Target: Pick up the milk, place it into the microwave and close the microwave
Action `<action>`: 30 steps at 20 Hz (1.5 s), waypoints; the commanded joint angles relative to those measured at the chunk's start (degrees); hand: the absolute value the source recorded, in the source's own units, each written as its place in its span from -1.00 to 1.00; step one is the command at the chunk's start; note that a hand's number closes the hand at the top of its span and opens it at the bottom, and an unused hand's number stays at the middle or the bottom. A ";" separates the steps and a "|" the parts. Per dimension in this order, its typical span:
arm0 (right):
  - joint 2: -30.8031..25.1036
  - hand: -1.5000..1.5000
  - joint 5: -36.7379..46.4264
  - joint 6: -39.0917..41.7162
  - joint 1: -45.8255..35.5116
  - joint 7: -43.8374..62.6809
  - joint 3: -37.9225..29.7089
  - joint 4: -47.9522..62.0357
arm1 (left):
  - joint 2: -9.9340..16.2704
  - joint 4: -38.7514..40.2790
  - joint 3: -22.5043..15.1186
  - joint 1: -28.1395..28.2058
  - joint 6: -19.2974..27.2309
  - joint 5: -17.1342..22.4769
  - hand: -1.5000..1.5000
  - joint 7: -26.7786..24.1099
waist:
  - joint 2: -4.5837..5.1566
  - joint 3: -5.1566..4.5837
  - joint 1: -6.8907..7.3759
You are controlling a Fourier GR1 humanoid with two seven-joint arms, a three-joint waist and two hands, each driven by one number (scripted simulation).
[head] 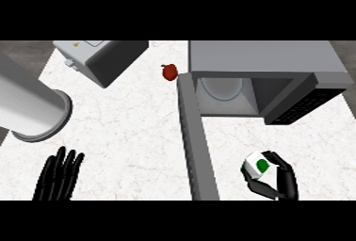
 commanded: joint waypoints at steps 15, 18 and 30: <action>-1.22 1.00 -1.07 7.96 -17.69 -4.96 -2.15 13.99 | 2.26 1.44 6.07 6.09 -8.13 5.22 -1.00 -4.69 | 0.20 0.19 0.41; 1.70 1.00 -0.94 8.41 -14.64 0.13 1.07 4.95 | 0.42 1.62 5.60 1.94 -5.31 3.47 -1.00 -1.31 | -0.09 0.11 -0.78; 4.26 1.00 0.86 -4.74 -13.12 13.81 6.51 -10.65 | 0.39 6.08 10.99 1.67 -10.91 5.53 -1.00 -3.60 | 0.07 0.13 -0.36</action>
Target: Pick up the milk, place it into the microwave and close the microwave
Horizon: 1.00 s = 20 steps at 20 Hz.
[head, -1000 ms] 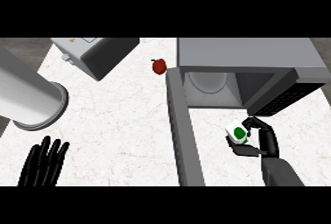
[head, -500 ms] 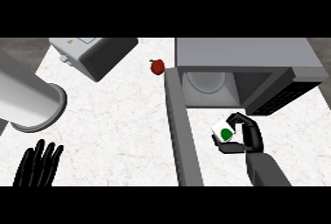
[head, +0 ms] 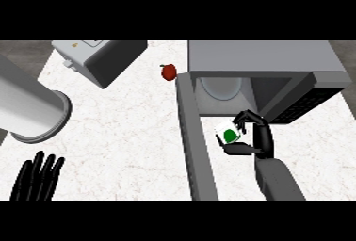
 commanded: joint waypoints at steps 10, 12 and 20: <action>-1.57 1.00 3.12 -8.58 -13.72 12.97 0.17 4.95 | -0.48 4.46 5.29 -1.17 -4.63 0.90 -1.00 -1.32 | 0.24 0.02 0.60; -3.65 1.00 4.40 -8.60 -18.90 14.57 -0.51 10.72 | -0.86 4.54 4.24 -2.79 -4.12 0.53 -1.00 -0.07 | 0.41 0.04 0.95; -7.95 1.00 8.83 -16.98 -31.06 16.37 -2.99 26.55 | -1.02 3.10 3.28 -1.18 -5.58 0.71 -1.00 0.58 | 0.91 0.10 2.61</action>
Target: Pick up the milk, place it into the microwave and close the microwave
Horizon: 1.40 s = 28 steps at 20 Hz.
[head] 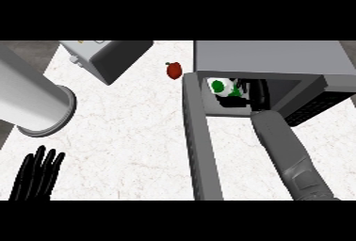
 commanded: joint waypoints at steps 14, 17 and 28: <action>-8.52 1.00 5.32 -17.10 -12.45 3.24 -2.18 16.62 | 1.93 2.33 0.05 -3.78 0.34 -5.40 -1.00 1.42 | 2.14 0.20 4.12; -7.74 -1.00 7.87 -19.49 -13.35 4.07 -0.12 19.05 | 2.20 2.35 -0.14 -4.00 0.32 -6.07 -1.00 1.86 | 1.94 0.15 4.17; -7.45 -1.00 9.31 -11.27 -15.54 3.65 1.12 21.21 | 0.82 2.35 -2.27 -5.85 1.59 -8.38 -1.00 2.99 | 2.23 0.26 4.46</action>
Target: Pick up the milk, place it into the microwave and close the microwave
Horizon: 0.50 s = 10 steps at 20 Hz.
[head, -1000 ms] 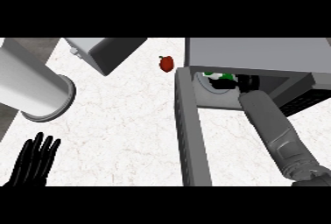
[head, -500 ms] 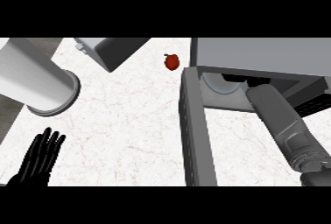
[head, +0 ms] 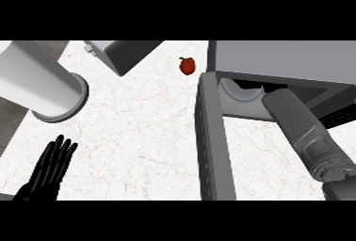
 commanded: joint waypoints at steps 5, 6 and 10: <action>2.51 -1.00 -3.38 7.39 1.53 -6.09 -3.22 -2.09 | -0.87 0.53 -1.20 -0.78 -0.90 0.12 -1.00 -0.87 | -0.04 0.06 -0.17; 2.67 -1.00 -3.97 8.08 2.03 -7.85 -3.78 -2.83 | -1.20 -0.71 -1.45 -1.13 -0.44 0.33 -1.00 0.12 | -0.08 0.11 -0.34; 1.58 -1.00 -6.29 12.64 3.43 -11.43 -6.08 -3.48 | -0.84 -1.00 -1.53 -0.05 -1.36 0.61 -1.00 -0.32 | -0.45 0.07 -1.00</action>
